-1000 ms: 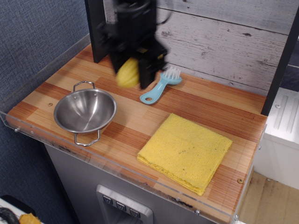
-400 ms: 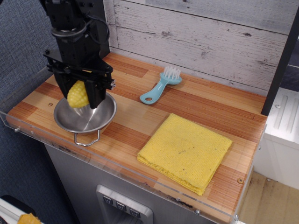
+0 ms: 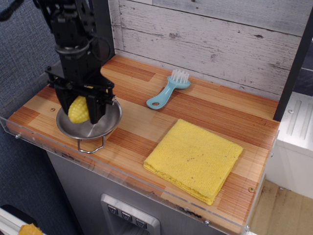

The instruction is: Put the yellow object in the metal bowl.

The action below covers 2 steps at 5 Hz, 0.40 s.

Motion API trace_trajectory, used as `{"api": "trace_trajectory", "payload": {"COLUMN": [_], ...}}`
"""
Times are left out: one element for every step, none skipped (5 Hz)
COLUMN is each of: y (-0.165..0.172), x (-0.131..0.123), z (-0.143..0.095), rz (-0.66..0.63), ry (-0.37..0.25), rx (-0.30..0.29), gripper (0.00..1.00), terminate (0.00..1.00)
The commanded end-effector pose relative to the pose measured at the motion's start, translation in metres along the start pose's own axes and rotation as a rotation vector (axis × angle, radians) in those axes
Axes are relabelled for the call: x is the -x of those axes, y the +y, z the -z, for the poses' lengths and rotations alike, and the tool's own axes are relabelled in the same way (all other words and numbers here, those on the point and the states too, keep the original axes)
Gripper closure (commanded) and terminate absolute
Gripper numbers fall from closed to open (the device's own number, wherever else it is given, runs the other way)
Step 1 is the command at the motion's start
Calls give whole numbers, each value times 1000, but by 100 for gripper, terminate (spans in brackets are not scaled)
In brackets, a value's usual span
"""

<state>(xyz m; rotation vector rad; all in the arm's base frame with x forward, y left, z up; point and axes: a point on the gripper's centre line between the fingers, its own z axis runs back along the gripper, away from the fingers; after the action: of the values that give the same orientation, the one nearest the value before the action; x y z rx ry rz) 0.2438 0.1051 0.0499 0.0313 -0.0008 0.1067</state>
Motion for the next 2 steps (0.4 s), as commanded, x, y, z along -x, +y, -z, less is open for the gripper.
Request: {"api": "trace_trajectory", "payload": {"y": [2,-1], "x": [-1,-2], "z": [5,8], "rz": [-14,-9], "ry": [6,26], "rx": [-1,11], "gripper": [100,0], "terminate": [0,0]}}
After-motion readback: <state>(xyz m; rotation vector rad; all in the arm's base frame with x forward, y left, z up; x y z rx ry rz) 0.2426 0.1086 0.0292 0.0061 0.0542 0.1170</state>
